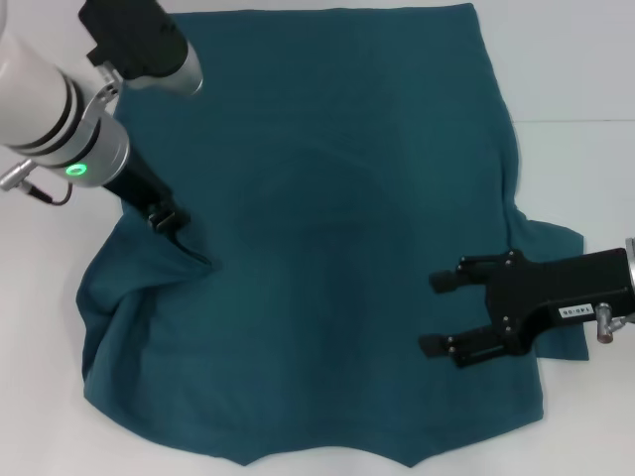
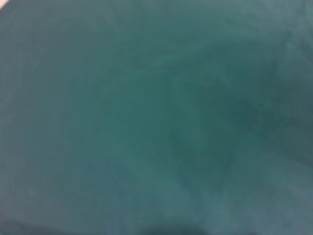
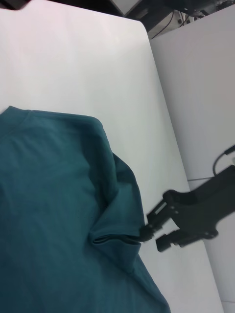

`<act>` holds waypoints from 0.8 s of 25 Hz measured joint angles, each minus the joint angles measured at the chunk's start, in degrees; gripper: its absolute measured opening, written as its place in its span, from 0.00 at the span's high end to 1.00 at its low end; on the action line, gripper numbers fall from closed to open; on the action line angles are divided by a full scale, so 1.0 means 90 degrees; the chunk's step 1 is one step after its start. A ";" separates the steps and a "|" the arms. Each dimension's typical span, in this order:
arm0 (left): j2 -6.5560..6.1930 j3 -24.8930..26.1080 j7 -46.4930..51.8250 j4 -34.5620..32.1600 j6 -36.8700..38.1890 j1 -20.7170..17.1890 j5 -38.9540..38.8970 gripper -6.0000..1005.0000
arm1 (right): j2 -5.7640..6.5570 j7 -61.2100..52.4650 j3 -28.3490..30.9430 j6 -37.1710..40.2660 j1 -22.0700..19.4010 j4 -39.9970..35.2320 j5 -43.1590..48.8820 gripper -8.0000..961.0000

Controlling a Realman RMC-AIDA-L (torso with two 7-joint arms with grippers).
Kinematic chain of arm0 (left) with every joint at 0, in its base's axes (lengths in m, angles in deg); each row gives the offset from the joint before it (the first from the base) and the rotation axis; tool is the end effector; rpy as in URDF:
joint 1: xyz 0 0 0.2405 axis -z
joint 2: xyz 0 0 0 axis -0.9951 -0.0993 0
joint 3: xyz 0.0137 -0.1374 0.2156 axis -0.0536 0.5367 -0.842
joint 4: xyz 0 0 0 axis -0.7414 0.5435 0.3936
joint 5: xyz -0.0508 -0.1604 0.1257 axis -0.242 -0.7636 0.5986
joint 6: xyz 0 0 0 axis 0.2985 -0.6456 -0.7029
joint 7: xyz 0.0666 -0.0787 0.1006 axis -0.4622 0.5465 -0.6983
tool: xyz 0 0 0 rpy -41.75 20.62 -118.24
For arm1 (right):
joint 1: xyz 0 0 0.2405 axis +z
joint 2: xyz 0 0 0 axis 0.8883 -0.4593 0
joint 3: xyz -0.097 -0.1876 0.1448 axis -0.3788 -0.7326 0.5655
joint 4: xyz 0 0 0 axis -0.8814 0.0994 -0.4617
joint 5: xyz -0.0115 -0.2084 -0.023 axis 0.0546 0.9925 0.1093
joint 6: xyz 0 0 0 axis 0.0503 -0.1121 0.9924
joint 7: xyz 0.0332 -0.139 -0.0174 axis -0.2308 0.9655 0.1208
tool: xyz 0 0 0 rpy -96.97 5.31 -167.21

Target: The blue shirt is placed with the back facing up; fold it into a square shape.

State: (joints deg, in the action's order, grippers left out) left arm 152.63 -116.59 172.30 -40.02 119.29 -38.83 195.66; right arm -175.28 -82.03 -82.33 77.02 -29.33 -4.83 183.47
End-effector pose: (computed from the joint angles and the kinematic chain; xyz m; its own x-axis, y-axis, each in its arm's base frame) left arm -0.1760 0.4243 0.0200 0.8320 0.4755 -0.2857 0.2271 -0.7618 -0.6066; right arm 0.2283 0.3402 0.0050 0.9263 -0.2828 -0.2488 -0.3130 -0.9454 -0.0906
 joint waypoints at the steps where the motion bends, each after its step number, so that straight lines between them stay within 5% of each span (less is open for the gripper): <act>1: 0.0007 0.0021 0.0000 -0.0084 0.0006 -0.0085 0.0000 0.76 | 0.0000 -0.0004 0.0000 -0.0003 0.0018 -0.0005 -0.0002 0.03; 9: -0.0019 0.1313 -0.0144 -0.0898 -0.0096 -0.0811 -0.0039 0.51 | 0.0009 -0.0086 0.0004 -0.0010 0.0205 -0.0068 -0.0003 0.03; 13: -0.0122 0.1886 -0.0608 -0.0195 -0.0170 -0.0702 -0.0072 0.34 | 0.0008 -0.0147 -0.0027 -0.0010 0.0273 -0.0148 -0.0003 0.03; 20: -0.0206 0.2027 -0.1130 0.1234 -0.0760 -0.0179 -0.0063 0.12 | -0.0018 -0.0146 -0.0059 -0.0009 0.0311 -0.0127 -0.0002 0.03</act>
State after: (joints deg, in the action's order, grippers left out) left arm 150.78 -98.35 162.13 -28.91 112.45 -40.45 195.09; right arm -175.44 -83.35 -82.86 76.93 -26.53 -5.97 183.45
